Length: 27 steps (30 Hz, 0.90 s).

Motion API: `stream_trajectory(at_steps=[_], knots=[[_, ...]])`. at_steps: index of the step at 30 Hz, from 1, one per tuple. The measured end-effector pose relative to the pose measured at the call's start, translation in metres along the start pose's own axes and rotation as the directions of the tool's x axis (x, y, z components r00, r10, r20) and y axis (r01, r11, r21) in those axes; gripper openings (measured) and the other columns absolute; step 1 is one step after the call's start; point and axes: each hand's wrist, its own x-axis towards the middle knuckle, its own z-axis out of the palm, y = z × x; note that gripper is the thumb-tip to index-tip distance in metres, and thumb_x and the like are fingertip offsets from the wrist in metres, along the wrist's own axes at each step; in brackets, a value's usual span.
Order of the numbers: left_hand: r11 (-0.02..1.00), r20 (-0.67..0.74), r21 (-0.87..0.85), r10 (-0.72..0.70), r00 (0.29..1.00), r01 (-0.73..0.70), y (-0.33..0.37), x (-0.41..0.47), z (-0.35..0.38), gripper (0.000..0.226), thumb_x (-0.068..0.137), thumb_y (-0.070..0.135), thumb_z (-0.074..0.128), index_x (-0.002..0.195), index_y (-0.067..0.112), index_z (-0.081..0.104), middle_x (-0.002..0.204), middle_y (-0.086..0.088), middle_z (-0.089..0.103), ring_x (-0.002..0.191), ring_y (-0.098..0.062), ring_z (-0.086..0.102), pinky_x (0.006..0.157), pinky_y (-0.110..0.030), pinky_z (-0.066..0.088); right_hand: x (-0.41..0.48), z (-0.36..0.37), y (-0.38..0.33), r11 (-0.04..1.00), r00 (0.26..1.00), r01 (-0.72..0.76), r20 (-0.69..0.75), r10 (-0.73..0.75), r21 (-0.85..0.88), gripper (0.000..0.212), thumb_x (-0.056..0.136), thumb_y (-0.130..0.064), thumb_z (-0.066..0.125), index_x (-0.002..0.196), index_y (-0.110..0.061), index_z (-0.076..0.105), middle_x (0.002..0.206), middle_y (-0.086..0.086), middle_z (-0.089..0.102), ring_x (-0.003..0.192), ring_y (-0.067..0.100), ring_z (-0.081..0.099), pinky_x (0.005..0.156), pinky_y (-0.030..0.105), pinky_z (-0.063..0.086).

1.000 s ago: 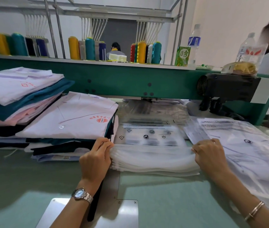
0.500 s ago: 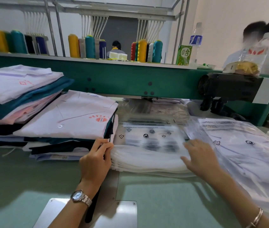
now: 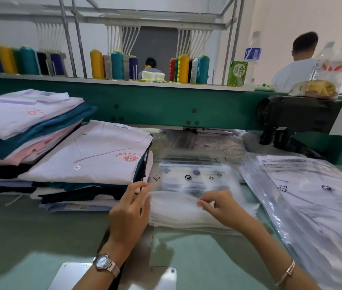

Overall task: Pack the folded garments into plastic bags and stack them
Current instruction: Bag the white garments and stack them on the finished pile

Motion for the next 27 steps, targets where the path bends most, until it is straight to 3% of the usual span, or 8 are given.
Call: stream_trajectory(at_steps=[3, 7, 10, 15, 20, 23, 25, 27], knots=[[0.958, 0.043, -0.089, 0.277, 0.960, -0.273, 0.016, -0.002, 0.010, 0.034, 0.089, 0.015, 0.068, 0.123, 0.017, 0.064, 0.119, 0.002, 0.062, 0.096, -0.011, 0.060, 0.082, -0.026, 0.049, 0.000, 0.008, 0.003, 0.998, 0.999, -0.026, -0.041, 0.029, 0.062, 0.014, 0.090, -0.016, 0.065, 0.083, -0.013, 0.076, 0.075, -0.014, 0.068, 0.073, -0.001, 0.061, 0.064, 0.008, 0.037], [0.829, 0.257, -0.093, 0.556, 0.791, -0.552, 0.043, -0.003, 0.030, 0.038, 0.088, 0.011, 0.069, 0.125, 0.015, 0.064, 0.124, 0.000, 0.062, 0.113, -0.019, 0.059, 0.094, -0.031, 0.044, 0.001, 0.014, 0.004, 0.987, 0.994, -0.029, -0.100, 0.046, 0.161, 0.011, 0.087, -0.018, 0.069, 0.084, -0.016, 0.079, 0.076, -0.012, 0.072, 0.073, 0.002, 0.064, 0.062, 0.008, 0.038], [0.842, 0.345, -0.025, 0.513, 0.786, -0.539, 0.052, 0.002, 0.038, 0.039, 0.085, 0.018, 0.072, 0.123, 0.012, 0.065, 0.118, -0.002, 0.064, 0.109, -0.020, 0.060, 0.095, -0.031, 0.042, 0.000, 0.015, 0.007, 0.973, 0.993, -0.045, -0.098, 0.069, 0.225, 0.011, 0.088, -0.024, 0.069, 0.086, -0.018, 0.079, 0.078, -0.011, 0.074, 0.075, 0.004, 0.066, 0.061, 0.010, 0.038], [0.891, 0.452, 0.124, 0.341, 0.824, -0.437, 0.049, 0.008, 0.038, 0.049, 0.071, 0.027, 0.086, 0.115, 0.012, 0.071, 0.110, -0.004, 0.067, 0.097, -0.021, 0.066, 0.080, -0.035, 0.055, 0.001, 0.016, 0.011, 0.953, 0.986, -0.086, -0.109, 0.123, 0.291, 0.010, 0.086, -0.021, 0.071, 0.084, -0.015, 0.079, 0.077, -0.010, 0.073, 0.070, -0.002, 0.064, 0.065, 0.012, 0.042], [0.885, 0.557, 0.228, 0.225, 0.800, -0.407, 0.051, 0.017, 0.040, 0.058, 0.065, 0.034, 0.089, 0.114, 0.012, 0.069, 0.107, -0.007, 0.064, 0.095, -0.026, 0.061, 0.081, -0.037, 0.052, 0.002, 0.016, 0.011, 0.936, 0.983, -0.090, -0.122, 0.139, 0.341, 0.010, 0.086, -0.018, 0.072, 0.082, -0.011, 0.078, 0.070, -0.013, 0.069, 0.063, -0.005, 0.060, 0.064, 0.010, 0.040], [0.860, 0.618, 0.258, 0.202, 0.760, -0.439, 0.057, 0.023, 0.040, 0.052, 0.049, 0.021, 0.092, 0.094, 0.015, 0.068, 0.093, -0.006, 0.059, 0.088, -0.025, 0.055, 0.077, -0.035, 0.050, 0.000, 0.019, 0.012, 0.915, 0.973, -0.118, -0.138, 0.184, 0.386, 0.015, 0.087, -0.020, 0.070, 0.077, -0.011, 0.077, 0.066, -0.007, 0.070, 0.061, -0.002, 0.060, 0.063, 0.011, 0.043], [0.850, 0.611, 0.222, 0.260, 0.748, -0.477, 0.062, 0.028, 0.040, 0.046, 0.038, 0.002, 0.078, 0.079, 0.015, 0.064, 0.086, -0.007, 0.057, 0.084, -0.025, 0.051, 0.071, -0.033, 0.050, 0.001, 0.021, 0.014, 0.881, 0.946, -0.153, -0.192, 0.262, 0.448, 0.018, 0.088, -0.019, 0.070, 0.073, -0.010, 0.075, 0.064, -0.002, 0.069, 0.058, 0.001, 0.059, 0.062, 0.014, 0.044], [0.836, 0.612, 0.144, 0.345, 0.712, -0.529, 0.067, 0.028, 0.040, 0.043, 0.033, -0.004, 0.062, 0.072, 0.016, 0.062, 0.082, -0.004, 0.058, 0.077, -0.023, 0.052, 0.063, -0.030, 0.049, 0.003, 0.023, 0.015, 0.841, 0.887, -0.163, -0.297, 0.354, 0.516, 0.019, 0.089, -0.018, 0.068, 0.072, -0.010, 0.073, 0.061, -0.006, 0.064, 0.056, 0.000, 0.053, 0.061, 0.016, 0.042]])
